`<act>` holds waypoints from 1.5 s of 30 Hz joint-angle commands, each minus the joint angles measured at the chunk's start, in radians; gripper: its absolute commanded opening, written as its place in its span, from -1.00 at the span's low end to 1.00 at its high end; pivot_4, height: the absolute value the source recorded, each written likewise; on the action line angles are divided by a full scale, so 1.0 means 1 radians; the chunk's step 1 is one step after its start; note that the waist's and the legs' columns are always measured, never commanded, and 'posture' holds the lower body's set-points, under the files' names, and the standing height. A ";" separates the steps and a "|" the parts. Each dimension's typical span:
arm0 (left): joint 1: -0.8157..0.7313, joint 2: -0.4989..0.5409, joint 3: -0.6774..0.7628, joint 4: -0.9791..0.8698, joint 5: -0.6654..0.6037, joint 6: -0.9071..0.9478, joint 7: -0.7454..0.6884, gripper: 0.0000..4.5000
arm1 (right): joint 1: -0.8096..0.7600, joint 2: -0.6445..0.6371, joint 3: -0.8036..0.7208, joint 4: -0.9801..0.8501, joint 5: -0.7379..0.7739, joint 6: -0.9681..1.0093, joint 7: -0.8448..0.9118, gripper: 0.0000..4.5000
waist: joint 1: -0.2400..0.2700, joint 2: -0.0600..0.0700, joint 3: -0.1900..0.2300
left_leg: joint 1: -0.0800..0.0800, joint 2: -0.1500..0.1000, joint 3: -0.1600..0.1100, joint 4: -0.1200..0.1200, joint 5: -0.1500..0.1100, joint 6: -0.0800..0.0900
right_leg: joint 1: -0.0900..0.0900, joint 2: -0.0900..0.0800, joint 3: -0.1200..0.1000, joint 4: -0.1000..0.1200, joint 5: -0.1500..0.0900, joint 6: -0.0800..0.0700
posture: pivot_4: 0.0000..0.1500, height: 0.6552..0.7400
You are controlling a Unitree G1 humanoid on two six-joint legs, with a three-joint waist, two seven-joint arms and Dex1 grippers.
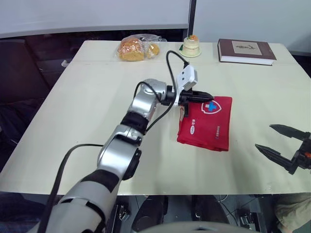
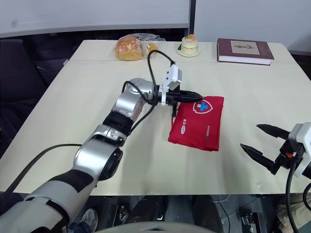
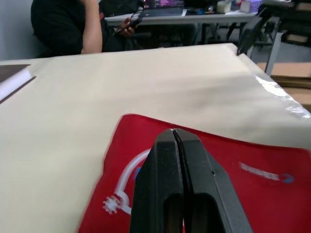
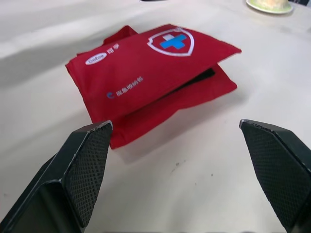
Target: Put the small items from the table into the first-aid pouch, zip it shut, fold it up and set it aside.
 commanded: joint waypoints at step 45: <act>0.138 0.301 0.193 -0.284 -0.083 0.187 -0.300 0.53 | -0.152 0.054 0.124 -0.032 0.111 0.119 -0.194 1.00 | -0.037 0.001 0.001 | 0.000 0.001 0.002 -0.001 0.002 -0.003 | -0.002 0.001 0.003 0.001 0.001 0.001 | 1.00 0.74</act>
